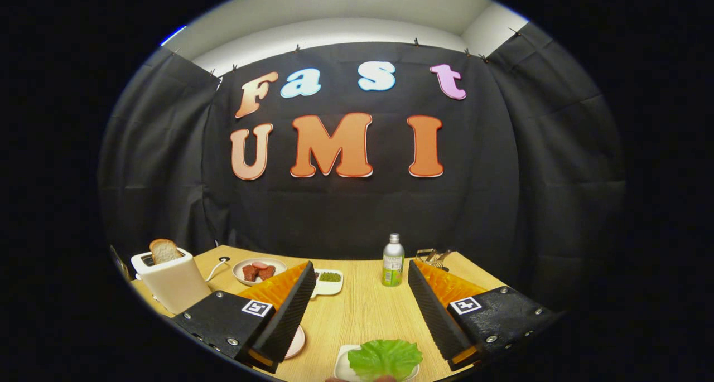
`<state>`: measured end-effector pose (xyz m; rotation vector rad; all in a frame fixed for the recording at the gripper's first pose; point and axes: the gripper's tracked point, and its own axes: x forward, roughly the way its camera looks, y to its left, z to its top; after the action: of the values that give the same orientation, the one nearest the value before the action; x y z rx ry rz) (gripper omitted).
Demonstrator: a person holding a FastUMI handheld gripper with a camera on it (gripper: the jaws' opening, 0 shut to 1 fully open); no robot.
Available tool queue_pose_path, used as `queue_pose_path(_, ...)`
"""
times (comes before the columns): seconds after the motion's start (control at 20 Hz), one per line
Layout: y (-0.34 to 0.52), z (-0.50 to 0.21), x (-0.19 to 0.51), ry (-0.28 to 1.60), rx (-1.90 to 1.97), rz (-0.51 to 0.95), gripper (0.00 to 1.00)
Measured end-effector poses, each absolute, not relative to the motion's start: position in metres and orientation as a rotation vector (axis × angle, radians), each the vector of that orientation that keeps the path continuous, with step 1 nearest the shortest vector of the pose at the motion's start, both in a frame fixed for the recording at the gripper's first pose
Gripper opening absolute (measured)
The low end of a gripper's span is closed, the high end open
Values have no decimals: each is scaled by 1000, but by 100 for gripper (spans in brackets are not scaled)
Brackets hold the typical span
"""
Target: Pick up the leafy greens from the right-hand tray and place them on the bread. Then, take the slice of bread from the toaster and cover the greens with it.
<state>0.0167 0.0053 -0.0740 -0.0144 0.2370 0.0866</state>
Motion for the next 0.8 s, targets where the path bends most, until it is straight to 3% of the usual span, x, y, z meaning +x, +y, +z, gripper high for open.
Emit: queue_pose_path(0.8,-14,-212,-23,829,44,154,99)
